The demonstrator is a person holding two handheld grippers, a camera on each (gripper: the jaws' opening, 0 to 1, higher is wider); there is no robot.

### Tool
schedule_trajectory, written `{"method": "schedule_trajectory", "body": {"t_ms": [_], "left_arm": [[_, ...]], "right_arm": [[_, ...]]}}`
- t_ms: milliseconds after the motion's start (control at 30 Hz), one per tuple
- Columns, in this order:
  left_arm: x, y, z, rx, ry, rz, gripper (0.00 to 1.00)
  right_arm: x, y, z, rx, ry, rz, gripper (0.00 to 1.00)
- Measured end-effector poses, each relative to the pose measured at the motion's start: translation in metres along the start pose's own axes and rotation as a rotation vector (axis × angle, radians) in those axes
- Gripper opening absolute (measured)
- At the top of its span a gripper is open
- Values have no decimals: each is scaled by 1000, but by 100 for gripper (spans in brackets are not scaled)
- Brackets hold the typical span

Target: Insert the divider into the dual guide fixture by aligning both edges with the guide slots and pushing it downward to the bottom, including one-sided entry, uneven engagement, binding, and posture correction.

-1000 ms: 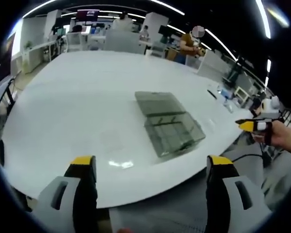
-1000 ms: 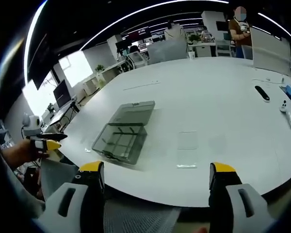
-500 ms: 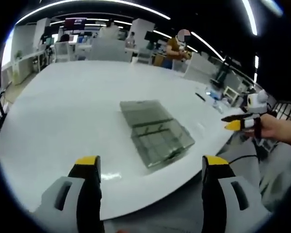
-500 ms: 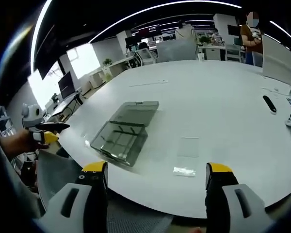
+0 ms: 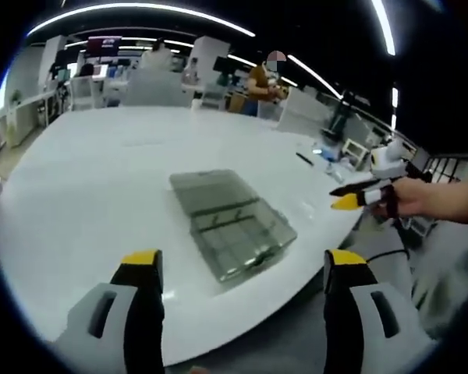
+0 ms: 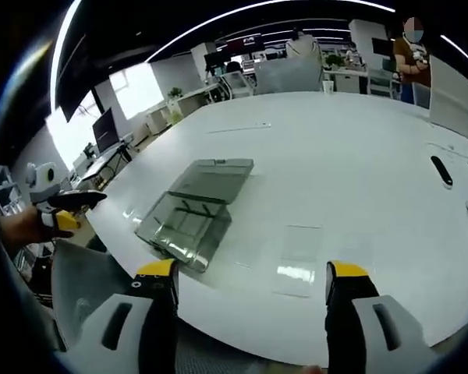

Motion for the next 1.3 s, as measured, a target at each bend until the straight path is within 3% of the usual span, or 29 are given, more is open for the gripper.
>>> {"method": "schedule_trajectory", "body": {"t_ms": [667, 1300], "left_arm": [[9, 6, 2, 14, -18, 27, 83], [15, 15, 3, 16, -17, 54, 84]], "right_arm": [[29, 28, 11, -13, -73, 31, 65], [47, 39, 17, -26, -126, 63, 56]]}}
Point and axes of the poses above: the point that each gripper's makers call its tool centre point, and the gripper's own axes: x roughly forward along the fingers, y roughly to its right, z roughly out of its underside, the point moved 8 cm from there along -x, roughly backward along the fingers, and after that the axes turned 11 degrees about y, right-handed, at the moved point
